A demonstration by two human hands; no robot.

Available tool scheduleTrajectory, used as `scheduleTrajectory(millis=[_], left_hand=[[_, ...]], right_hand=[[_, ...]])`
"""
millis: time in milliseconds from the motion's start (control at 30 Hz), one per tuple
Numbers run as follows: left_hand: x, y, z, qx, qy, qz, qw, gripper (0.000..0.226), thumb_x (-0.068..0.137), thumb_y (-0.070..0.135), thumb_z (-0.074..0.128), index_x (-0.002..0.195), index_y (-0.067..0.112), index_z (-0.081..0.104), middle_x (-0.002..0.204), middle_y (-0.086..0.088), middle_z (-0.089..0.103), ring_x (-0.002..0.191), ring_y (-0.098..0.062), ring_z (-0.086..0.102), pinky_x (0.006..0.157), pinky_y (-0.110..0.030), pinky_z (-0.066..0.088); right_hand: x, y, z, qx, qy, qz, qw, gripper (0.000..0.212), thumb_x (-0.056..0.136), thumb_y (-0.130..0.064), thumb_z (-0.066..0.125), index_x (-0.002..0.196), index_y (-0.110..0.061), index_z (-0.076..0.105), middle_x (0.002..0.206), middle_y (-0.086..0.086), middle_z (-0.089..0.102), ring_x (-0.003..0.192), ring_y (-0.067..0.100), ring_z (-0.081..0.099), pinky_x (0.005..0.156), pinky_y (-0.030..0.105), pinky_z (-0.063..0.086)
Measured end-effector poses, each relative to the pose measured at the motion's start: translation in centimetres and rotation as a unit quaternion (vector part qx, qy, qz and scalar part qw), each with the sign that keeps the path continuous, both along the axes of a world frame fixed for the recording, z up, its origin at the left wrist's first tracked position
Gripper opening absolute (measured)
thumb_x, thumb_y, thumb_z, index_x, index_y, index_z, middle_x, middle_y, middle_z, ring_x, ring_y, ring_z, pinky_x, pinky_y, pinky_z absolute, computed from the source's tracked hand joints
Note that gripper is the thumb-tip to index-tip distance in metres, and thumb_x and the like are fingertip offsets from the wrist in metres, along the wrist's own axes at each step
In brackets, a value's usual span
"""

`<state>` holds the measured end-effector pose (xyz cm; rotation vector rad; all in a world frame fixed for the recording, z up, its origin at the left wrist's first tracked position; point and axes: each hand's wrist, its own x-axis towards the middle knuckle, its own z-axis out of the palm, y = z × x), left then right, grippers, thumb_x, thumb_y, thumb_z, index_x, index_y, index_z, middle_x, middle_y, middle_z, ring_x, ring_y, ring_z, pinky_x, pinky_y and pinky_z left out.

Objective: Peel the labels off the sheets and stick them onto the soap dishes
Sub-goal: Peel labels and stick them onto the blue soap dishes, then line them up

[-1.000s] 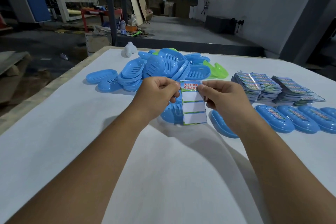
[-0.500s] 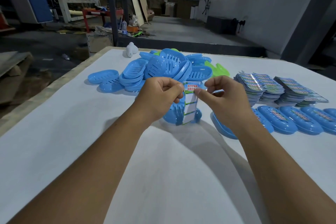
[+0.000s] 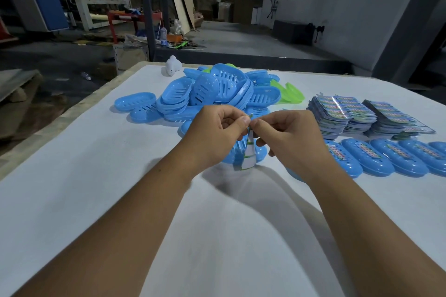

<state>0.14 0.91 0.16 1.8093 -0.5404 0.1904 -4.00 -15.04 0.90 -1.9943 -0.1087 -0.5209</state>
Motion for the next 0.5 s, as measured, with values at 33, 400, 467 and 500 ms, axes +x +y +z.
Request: scheduleTrajectory(millis=[33,400,467,500], left_hand=[[0.03,-0.01,-0.06,0.002,-0.002,0.001,1.000,0.012,0.096,0.015,0.065,0.087,0.014,0.073,0.076,-0.004,0.074,0.070,-0.010,0.069,0.072,-0.024,0.056],[-0.08,-0.64,-0.56,0.064,-0.055,0.040,0.996,0.011,0.094,0.018,0.066,0.087,0.016,0.075,0.073,0.009,0.072,0.069,-0.006,0.068,0.072,-0.025,0.056],[-0.15,-0.71,-0.57,0.074,-0.061,0.042,0.994,0.012,0.094,0.017,0.065,0.087,0.017,0.075,0.069,0.013,0.069,0.061,0.001,0.062,0.064,-0.015,0.048],[-0.21,-0.76,-0.58,0.078,-0.063,0.042,0.994,0.012,0.094,0.017,0.065,0.087,0.017,0.074,0.068,0.014,0.068,0.060,0.003,0.060,0.062,-0.011,0.045]], right_hand=[[-0.05,0.01,-0.04,-0.008,-0.002,-0.006,1.000,0.021,0.088,-0.020,0.071,0.068,-0.021,0.078,0.063,0.002,0.073,0.059,0.014,0.071,0.050,0.026,0.050],[-0.35,0.50,-0.02,-0.054,0.009,-0.063,0.997,0.019,0.078,-0.024,0.067,0.061,-0.020,0.074,0.056,0.003,0.068,0.043,0.010,0.046,0.047,0.031,0.045],[-0.36,0.55,0.08,-0.059,0.013,-0.067,0.996,0.019,0.077,-0.025,0.066,0.063,-0.016,0.075,0.059,0.010,0.068,0.046,0.013,0.047,0.050,0.039,0.052],[-0.37,0.57,0.13,-0.059,0.014,-0.067,0.996,0.019,0.076,-0.025,0.066,0.063,-0.015,0.075,0.060,0.011,0.068,0.048,0.014,0.048,0.052,0.042,0.054]])
